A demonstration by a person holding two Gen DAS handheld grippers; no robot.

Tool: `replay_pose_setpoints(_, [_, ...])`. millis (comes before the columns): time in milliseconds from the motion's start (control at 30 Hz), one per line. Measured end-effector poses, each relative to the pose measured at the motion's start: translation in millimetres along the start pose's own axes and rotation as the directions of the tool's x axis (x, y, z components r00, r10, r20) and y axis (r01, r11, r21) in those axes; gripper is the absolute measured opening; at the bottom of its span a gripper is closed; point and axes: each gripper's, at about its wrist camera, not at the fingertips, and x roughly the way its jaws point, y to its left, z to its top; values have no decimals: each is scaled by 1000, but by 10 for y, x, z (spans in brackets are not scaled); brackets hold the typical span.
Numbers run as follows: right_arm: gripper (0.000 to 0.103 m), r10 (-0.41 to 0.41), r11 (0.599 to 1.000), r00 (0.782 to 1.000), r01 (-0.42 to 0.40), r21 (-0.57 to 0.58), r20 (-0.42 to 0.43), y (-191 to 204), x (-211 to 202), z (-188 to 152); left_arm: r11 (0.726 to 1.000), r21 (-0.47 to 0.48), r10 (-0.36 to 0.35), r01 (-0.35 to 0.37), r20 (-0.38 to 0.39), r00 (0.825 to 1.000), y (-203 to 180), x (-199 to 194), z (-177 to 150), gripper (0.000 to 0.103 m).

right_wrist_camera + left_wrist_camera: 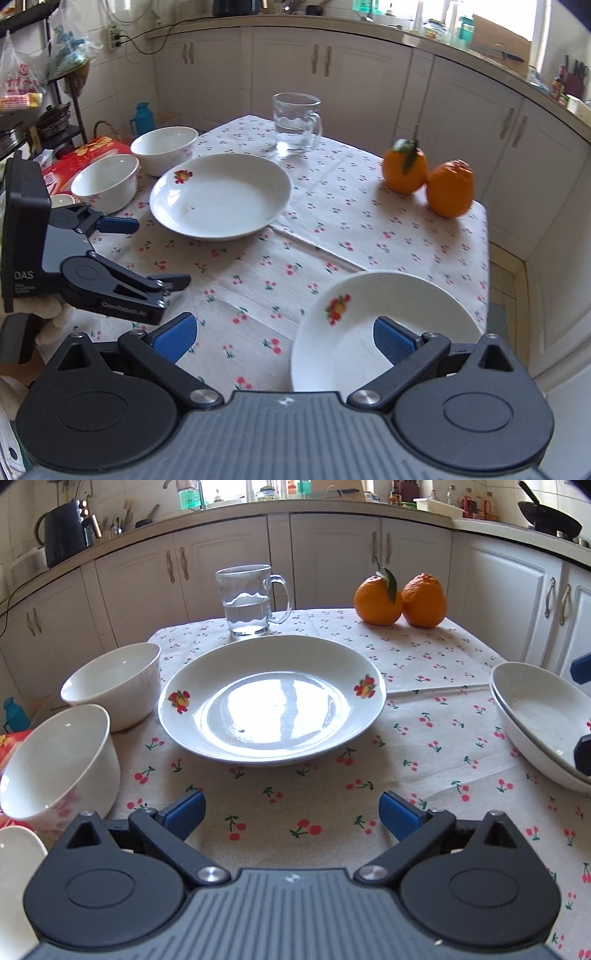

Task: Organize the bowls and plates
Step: 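Open the right gripper and withdraw it from the stacked plates, then reach the right gripper to the fruit-print white plate's rim and grasp it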

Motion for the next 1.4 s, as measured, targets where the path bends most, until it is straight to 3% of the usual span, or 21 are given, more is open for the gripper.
replay_pose_setpoints(333, [103,102,987,992,-110,-117,-69,49,534,460,999,-48,-25,25,6,1000,35,150,34,103])
replay_pose_setpoints(733, [103,256,932,955,-286,-224,-152,-55,1169,1156,998,-61,-14,15,11,1000,48,208,99,102])
replay_pose_setpoints(1000, [102,313,891,929,-359,-279,-194,-126,1700,1580,997,-72,-4,5,20,1000,75,224,129,95])
replay_pose_setpoints(1100, [100,330,882,918,-383,-274,-220,-169,1921,1686,997,-77,3,-1,26,1000,92,237,139,93])
replay_pose_setpoints(1167, [93,330,881,915,-387,-273,-233,-190,2039,1745,997,-78,7,-4,33,999,110,230,142,86])
replay_pose_setpoints(1400, [83,400,851,872,-468,-239,-283,-223,2343,1869,997,-78,12,-9,34,999,123,260,166,86])
